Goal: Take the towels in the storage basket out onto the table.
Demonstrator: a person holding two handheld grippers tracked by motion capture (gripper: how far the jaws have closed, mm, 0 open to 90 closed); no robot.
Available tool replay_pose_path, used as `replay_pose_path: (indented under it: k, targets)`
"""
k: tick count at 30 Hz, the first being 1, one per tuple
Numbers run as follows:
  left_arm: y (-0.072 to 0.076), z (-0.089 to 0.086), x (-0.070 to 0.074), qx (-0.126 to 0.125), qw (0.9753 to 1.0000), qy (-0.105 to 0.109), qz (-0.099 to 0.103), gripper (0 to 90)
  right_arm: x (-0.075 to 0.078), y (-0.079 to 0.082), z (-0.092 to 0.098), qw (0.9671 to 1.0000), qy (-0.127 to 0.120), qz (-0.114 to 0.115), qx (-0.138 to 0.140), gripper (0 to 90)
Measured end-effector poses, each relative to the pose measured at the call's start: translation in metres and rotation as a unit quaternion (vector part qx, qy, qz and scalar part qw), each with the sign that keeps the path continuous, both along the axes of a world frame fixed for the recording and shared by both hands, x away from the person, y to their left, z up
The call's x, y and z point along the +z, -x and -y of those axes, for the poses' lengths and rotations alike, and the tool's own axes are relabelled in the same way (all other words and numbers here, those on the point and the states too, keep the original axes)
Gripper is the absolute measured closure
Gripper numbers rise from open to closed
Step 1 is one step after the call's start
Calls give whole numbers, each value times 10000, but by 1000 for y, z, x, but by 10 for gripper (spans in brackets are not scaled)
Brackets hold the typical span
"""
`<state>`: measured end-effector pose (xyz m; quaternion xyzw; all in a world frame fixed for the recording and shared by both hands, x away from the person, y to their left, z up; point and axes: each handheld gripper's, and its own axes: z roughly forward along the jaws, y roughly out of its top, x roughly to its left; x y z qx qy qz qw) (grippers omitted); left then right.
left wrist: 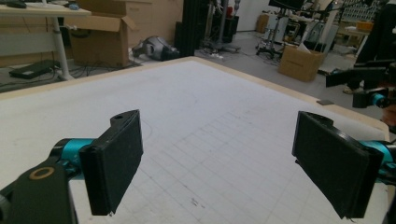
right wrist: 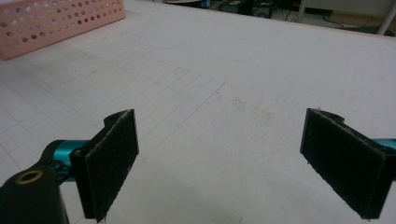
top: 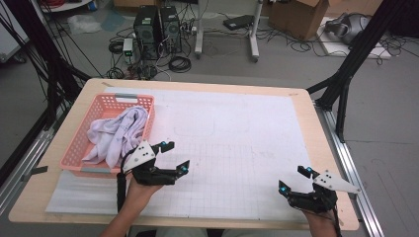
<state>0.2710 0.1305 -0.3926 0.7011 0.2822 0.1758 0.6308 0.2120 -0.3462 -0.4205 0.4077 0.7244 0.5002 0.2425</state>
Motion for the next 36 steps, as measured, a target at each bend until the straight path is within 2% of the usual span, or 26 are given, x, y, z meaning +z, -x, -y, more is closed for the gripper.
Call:
replay_pose_path:
  k: [2, 6, 11, 13, 20, 23, 26, 28, 32, 36]
  targets:
    - [-1, -6, 9, 39, 10000, 21, 19, 166, 0, 1, 0, 10000, 9, 22, -4, 101]
    - [-6, -24, 28, 226, 9996, -90, 107, 166, 0, 1, 2, 10000, -20, 8, -39, 101]
    - [-13, -49, 47, 443, 9989, -24, 152, 166, 1, 1, 1, 10000, -13, 19, -6, 102]
    - [-20, -64, 54, 585, 9982, 11, 133, 166, 0, 0, 0, 10000, -18, 4, -18, 101]
    - [-39, -102, 64, 950, 9954, -130, 41, 163, -1, -3, -1, 10000, 0, -36, 21, 102]
    - [-48, -118, 64, 1096, 9937, -190, -112, 162, -2, -4, -1, 10000, 16, -44, 30, 101]
    - [-61, -130, 58, 1287, 9903, -313, -423, 162, -2, -4, -2, 10000, 26, -45, 41, 101]
    - [-67, -134, 53, 1437, 9867, -555, -519, 162, -1, -3, -3, 10000, 26, -47, 47, 102]
    - [-80, -139, 41, 1505, 9830, -725, -760, 162, -1, -3, -3, 10000, 23, -46, 34, 101]
    - [-91, -138, 29, 1579, 9767, -981, -1072, 164, -2, -4, -3, 10000, 29, -47, 38, 102]
